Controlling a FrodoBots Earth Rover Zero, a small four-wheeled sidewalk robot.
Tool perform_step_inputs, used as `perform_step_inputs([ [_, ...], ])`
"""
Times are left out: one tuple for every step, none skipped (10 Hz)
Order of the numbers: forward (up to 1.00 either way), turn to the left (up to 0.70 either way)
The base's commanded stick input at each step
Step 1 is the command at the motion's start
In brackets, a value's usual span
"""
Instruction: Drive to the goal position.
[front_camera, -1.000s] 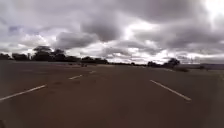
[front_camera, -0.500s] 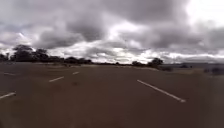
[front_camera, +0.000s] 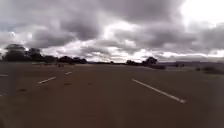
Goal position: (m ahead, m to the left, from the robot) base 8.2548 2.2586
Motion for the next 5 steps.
perform_step_inputs([
  [0.85,0.09],
  [0.85,0.05],
  [0.85,0.04],
  [0.85,0.04],
  [0.85,0.04],
])
